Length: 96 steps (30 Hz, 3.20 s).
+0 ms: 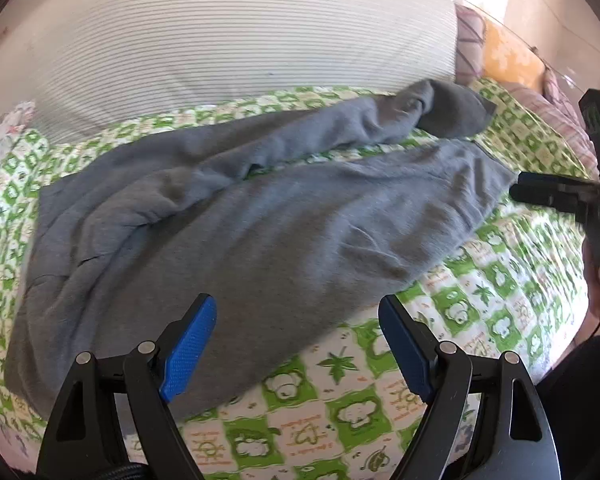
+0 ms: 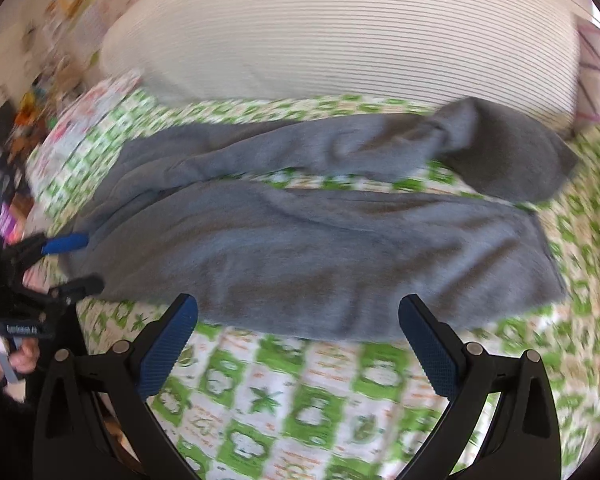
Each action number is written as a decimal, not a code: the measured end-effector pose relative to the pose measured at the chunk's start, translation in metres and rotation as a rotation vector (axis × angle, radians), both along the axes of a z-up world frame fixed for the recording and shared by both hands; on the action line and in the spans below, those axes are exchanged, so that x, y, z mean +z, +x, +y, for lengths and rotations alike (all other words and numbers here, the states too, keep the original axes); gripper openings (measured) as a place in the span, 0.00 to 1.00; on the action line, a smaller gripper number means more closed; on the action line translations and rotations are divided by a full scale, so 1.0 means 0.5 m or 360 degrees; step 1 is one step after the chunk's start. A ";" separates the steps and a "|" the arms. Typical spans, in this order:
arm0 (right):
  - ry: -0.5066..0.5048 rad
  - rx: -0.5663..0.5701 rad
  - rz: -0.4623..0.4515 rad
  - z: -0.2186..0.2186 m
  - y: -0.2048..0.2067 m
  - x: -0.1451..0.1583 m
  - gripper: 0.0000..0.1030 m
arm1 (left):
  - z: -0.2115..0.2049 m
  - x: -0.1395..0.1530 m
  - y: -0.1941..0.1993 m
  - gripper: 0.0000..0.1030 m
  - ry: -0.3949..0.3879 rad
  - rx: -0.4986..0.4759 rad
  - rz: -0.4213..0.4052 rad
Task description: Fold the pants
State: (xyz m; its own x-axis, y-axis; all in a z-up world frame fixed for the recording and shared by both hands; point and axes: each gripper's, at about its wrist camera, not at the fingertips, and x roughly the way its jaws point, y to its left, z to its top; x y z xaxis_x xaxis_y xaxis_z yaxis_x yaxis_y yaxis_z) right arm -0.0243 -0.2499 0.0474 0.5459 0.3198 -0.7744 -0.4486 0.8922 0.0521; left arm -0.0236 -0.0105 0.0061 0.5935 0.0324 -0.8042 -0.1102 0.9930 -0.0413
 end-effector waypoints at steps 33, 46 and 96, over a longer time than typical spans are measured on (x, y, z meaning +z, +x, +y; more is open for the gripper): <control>-0.0137 -0.0305 -0.0137 -0.226 0.297 0.134 0.96 | 0.058 0.072 0.447 0.81 0.0221 -0.0714 0.0057; -0.0224 -0.0003 -0.0060 -0.225 0.404 0.156 0.96 | 0.042 -0.018 0.678 0.80 0.0215 -0.1040 0.0374; -0.0649 0.0271 -0.0348 -0.217 0.264 0.052 0.09 | -0.009 0.012 0.210 0.03 -0.0204 -0.0923 0.0214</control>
